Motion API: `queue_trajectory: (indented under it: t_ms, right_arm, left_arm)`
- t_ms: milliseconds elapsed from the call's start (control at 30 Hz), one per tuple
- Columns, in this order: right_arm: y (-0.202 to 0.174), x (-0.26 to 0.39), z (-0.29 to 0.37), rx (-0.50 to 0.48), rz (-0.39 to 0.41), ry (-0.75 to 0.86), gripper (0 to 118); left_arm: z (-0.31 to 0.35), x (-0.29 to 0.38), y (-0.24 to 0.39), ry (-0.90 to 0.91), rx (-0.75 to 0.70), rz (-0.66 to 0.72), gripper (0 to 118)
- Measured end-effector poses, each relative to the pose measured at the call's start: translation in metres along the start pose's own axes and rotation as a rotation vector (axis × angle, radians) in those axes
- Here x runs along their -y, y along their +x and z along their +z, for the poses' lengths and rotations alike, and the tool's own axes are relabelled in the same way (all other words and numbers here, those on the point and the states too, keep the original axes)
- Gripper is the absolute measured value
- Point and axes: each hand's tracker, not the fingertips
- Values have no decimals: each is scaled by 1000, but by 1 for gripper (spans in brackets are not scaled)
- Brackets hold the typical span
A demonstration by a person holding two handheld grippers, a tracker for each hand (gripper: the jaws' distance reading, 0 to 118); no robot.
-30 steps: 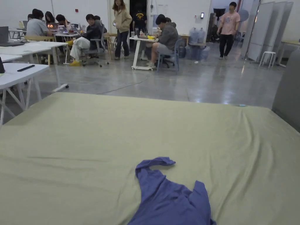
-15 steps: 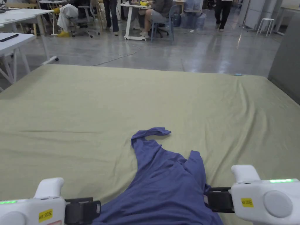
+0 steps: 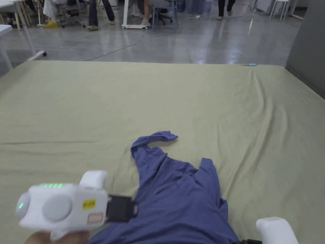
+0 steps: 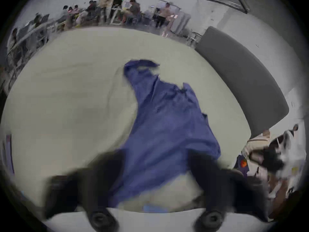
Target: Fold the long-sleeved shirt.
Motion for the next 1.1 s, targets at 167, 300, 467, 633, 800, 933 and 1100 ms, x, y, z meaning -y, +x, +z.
queue_trajectory:
  t_ms: [167,300,467,633,800,933,1100]
  right_arm:
    - [15,4,-21,-19,-100,-44,0]
    - [35,11,-33,25,-123,-89,0]
    - [60,9,-48,109,-123,-173,0]
    - [84,-9,-87,152,-213,-176,118]
    - [99,-16,-134,36,-267,-297,111]
    - [79,-17,-170,99,-154,-406,57]
    - [55,-29,-137,28,-61,-292,0]
  left_arm:
    - [-121,-113,-29,-97,-150,-39,116]
    - [-205,-147,-52,-152,-222,108,116]
    - [-223,-150,-48,-132,-339,71,26]
    - [-212,-156,-37,-151,-302,11,0]
    - [-196,-170,-38,-89,-290,9,0]
    - [-184,-176,-42,-72,-281,28,0]
    - [-153,-171,-42,-43,-262,52,0]
